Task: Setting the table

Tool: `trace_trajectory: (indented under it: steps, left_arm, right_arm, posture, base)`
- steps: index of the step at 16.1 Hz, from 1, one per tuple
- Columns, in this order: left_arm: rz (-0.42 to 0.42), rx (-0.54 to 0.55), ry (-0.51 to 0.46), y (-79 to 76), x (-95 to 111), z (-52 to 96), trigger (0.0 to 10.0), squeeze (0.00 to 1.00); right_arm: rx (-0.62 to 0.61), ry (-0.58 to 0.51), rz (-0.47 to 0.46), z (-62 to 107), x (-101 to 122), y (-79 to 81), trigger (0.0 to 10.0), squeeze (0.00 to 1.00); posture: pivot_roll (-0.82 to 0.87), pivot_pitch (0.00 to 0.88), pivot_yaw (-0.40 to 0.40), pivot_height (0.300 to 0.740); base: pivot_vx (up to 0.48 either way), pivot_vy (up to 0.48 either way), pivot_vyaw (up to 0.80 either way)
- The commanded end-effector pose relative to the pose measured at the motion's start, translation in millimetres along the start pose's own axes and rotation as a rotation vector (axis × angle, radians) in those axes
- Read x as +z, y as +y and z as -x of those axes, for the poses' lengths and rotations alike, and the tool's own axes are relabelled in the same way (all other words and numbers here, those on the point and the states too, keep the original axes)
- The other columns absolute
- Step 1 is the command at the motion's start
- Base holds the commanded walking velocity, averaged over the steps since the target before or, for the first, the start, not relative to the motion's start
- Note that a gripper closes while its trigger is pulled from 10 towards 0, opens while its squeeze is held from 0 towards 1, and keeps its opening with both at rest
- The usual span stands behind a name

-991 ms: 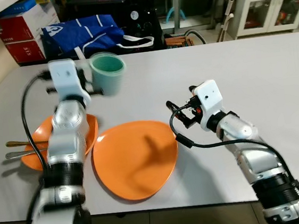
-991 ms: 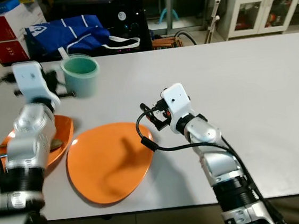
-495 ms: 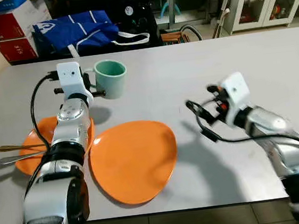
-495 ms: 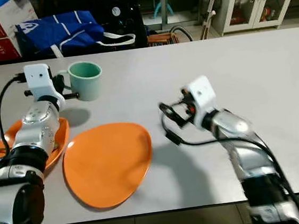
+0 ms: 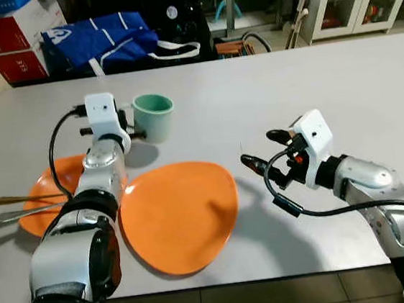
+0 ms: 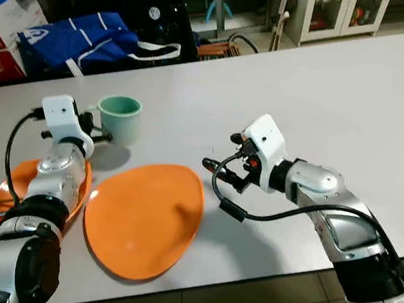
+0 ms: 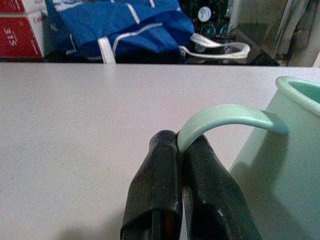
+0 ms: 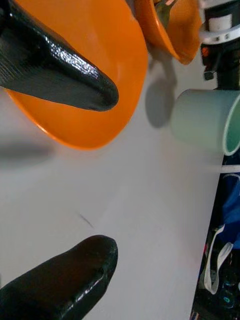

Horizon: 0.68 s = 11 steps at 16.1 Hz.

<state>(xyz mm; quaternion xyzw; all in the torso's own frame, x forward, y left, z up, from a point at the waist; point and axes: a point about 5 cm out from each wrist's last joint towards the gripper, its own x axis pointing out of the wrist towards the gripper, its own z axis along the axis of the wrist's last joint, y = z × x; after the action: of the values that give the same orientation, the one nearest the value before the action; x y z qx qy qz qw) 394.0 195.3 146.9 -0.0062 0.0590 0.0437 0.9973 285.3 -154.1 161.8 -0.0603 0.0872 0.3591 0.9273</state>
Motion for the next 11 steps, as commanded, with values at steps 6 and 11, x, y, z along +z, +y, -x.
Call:
trace_trajectory:
  steps: [6, 11]
  left_arm:
    - [0.023, 0.007, 0.038, -11.7, -5.3, -0.8, 0.0, 0.00]
    - [-0.020, -0.021, 0.072, -22.0, -7.6, -1.2, 0.0, 0.00]
  right_arm:
    - [0.062, 0.019, -0.020, 6.6, 5.9, 12.3, 10.0, 0.00]
    - [0.070, 0.036, -0.037, 5.9, 2.9, 18.5, 10.0, 0.00]
  posture:
    - [-0.27, 0.044, 0.086, 0.740]
    - [-0.27, 0.047, 0.095, 0.740]
  base:
    - [0.000, 0.000, 0.00]
    - [0.000, 0.000, 0.00]
